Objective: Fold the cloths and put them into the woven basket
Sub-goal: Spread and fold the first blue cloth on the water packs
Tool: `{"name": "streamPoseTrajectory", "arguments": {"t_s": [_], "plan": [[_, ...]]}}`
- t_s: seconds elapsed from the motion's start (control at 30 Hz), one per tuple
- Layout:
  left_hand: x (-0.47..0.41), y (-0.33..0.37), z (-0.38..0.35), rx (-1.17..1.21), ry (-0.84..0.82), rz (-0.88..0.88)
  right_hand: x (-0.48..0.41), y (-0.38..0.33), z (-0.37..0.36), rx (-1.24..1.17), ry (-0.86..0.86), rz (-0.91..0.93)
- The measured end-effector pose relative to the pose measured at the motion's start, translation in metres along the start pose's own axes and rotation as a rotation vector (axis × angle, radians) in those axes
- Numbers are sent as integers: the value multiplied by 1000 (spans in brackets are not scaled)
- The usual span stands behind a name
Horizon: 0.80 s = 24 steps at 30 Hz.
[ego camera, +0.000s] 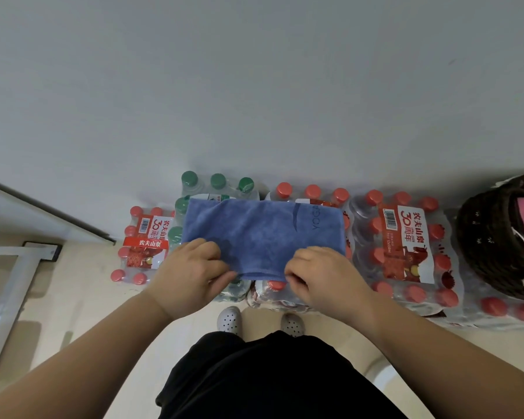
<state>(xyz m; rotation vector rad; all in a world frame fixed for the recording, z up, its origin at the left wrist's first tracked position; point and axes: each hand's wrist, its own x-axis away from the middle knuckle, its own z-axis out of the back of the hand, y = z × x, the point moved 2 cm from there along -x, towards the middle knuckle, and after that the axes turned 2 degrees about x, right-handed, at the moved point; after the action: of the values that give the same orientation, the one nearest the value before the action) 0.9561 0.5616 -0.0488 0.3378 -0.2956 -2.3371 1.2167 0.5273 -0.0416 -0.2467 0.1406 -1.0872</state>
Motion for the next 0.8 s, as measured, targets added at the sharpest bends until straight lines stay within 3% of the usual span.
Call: {"name": "streamPoseTrajectory", "arguments": {"t_s": [0.07, 0.17, 0.33, 0.5, 0.7, 0.8], "plan": [[-9, -2, 7, -6, 101, 108, -12, -3, 6, -31, 78, -72], [-31, -12, 10, -88, 189, 443, -40, -8, 7, -30, 153, -215], [-51, -45, 5, 12, 108, 862, -58, 1, -21, 130, -149, -446], [-59, -61, 12, 153, 51, 822, -48, 7, -26, 172, -203, -436], [-64, -71, 29, 419, 162, 932, -46, 5, -22, 168, -173, -476], [-67, -76, 28, 367, 143, 877, -51, 4, -22, 161, -177, -508]]}}
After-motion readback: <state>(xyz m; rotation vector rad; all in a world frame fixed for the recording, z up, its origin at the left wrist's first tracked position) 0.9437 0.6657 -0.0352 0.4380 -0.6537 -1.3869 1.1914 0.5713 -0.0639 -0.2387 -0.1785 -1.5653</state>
